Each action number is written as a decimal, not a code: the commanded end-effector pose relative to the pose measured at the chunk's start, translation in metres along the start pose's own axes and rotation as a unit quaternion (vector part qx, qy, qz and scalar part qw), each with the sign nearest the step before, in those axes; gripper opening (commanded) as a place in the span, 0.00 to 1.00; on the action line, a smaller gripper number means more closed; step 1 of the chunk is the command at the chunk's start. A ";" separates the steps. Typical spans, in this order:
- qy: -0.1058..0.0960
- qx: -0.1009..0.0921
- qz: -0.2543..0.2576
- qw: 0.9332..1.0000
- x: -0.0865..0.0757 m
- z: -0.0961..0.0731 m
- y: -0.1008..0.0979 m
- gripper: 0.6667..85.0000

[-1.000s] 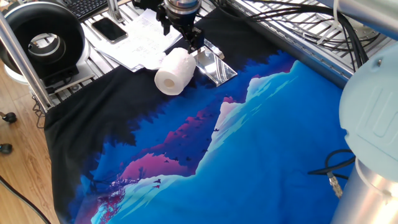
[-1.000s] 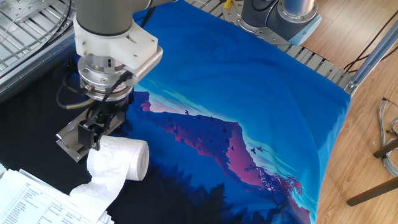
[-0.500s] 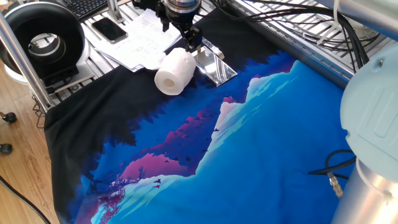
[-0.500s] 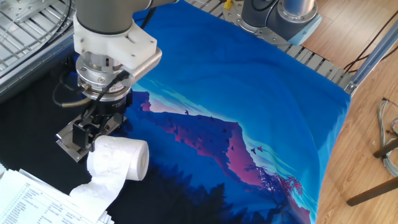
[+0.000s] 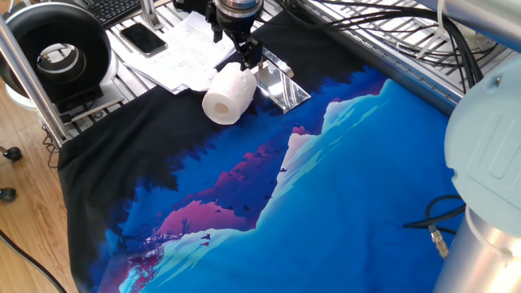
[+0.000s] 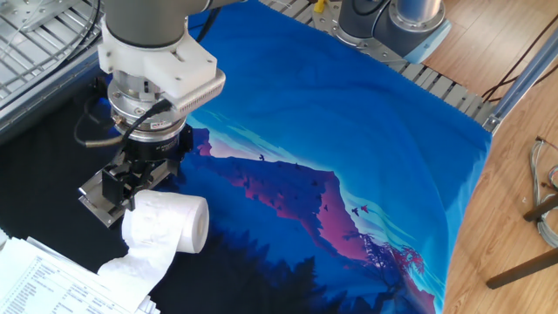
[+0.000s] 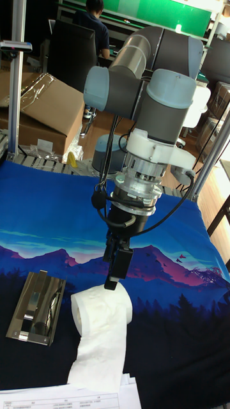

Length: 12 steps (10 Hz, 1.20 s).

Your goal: Put the toilet paper on its holder

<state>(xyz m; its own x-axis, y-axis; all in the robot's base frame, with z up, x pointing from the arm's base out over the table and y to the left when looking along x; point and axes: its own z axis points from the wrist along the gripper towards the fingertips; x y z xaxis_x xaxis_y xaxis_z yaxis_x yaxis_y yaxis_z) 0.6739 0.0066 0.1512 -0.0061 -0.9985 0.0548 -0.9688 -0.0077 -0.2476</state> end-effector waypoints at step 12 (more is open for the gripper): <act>-0.014 -0.024 -0.156 0.987 -0.018 0.054 0.015 1.00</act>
<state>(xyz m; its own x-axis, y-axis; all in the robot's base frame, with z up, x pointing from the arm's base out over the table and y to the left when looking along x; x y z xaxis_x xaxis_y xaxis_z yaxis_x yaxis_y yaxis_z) 0.6715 0.0202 0.1078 0.2780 -0.9544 0.1087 -0.9394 -0.2938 -0.1764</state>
